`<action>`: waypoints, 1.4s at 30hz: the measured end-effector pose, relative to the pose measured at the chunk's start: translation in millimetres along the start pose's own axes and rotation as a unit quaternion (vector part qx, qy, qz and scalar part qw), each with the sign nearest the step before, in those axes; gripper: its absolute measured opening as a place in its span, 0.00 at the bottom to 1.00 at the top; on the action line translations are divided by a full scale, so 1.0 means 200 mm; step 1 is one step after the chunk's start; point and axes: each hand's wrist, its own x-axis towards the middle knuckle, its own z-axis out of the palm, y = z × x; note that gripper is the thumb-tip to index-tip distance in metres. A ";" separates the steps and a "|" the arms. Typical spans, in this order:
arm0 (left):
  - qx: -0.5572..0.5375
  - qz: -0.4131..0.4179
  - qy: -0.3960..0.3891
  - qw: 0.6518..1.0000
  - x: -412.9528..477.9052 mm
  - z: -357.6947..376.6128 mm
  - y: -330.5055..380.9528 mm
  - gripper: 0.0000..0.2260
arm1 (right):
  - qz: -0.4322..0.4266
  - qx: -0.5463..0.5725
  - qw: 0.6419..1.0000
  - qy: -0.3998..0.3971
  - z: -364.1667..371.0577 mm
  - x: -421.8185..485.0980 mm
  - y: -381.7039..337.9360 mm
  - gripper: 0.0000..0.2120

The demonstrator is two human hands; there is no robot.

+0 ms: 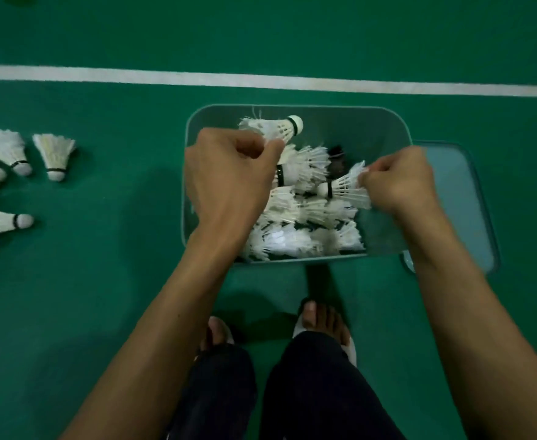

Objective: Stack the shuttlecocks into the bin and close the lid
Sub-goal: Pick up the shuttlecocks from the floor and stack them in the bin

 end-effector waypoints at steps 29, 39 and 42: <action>0.044 0.087 -0.404 0.909 0.04 0.04 -0.19 0.09 | -0.376 0.031 0.847 -0.374 -0.05 -0.03 -0.19 0.16; 0.007 0.073 -0.362 0.929 0.02 0.08 -0.19 0.04 | -0.304 -0.050 0.871 -0.382 -0.15 -0.04 -0.09 0.04; 0.041 0.057 -0.275 0.959 0.03 0.09 -0.20 0.02 | -0.252 -0.099 0.923 -0.274 -0.14 -0.01 -0.05 0.05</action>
